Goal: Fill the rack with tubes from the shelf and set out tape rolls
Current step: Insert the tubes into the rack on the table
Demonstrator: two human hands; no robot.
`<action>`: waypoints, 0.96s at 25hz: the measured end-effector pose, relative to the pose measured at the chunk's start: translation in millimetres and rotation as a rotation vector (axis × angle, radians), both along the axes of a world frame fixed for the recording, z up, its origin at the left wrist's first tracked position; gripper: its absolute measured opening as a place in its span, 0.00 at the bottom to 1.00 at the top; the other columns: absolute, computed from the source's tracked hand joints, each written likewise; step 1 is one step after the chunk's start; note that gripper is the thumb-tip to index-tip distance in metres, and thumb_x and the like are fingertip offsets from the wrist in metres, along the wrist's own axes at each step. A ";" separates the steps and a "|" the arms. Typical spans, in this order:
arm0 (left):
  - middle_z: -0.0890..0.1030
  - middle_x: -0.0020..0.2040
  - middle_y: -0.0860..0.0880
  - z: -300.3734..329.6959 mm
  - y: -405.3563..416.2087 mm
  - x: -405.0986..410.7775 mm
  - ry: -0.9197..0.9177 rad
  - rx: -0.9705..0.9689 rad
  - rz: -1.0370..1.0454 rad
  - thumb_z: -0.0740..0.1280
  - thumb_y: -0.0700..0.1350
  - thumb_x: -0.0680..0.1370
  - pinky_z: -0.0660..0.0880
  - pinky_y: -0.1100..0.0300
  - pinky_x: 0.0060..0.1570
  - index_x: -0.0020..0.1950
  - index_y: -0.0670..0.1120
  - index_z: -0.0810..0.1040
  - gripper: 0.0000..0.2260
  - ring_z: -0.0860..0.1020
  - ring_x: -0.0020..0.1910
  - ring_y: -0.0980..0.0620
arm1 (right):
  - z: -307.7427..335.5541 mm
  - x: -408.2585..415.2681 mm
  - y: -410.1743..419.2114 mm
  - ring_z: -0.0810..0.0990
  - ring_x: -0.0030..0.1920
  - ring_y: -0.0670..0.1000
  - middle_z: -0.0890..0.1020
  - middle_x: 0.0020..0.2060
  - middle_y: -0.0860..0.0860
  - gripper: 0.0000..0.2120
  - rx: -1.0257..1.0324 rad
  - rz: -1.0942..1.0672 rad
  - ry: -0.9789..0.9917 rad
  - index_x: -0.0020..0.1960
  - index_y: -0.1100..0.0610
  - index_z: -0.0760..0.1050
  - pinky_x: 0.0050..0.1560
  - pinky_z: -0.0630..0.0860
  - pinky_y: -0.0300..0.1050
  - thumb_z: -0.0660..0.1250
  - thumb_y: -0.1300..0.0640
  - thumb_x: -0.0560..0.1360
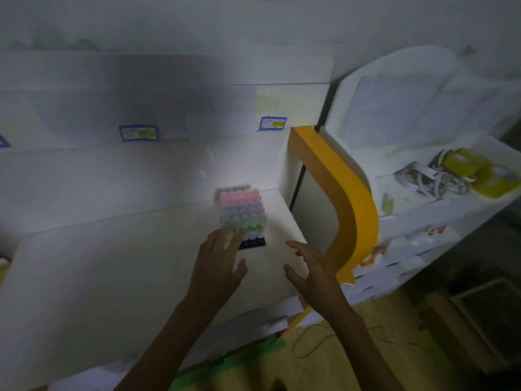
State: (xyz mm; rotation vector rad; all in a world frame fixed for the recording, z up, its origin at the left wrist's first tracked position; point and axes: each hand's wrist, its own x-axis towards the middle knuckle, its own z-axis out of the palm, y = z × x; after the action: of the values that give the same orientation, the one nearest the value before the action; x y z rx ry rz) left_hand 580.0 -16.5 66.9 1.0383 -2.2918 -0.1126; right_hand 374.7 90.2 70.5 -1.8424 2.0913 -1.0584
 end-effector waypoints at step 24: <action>0.79 0.55 0.49 -8.5 160.0 -322.8 -0.176 0.090 -0.255 0.64 0.48 0.76 0.75 0.48 0.55 0.58 0.48 0.77 0.12 0.76 0.55 0.48 | -16.9 -313.2 176.3 0.73 0.58 0.38 0.75 0.63 0.42 0.22 0.046 -0.126 -0.108 0.66 0.47 0.71 0.61 0.71 0.36 0.68 0.45 0.74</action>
State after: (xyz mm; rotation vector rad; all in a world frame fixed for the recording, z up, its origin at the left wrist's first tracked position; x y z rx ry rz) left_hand 257.2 143.6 58.4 0.8228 -2.5934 -0.2375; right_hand 61.6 266.5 53.6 -1.6133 2.1731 -1.1025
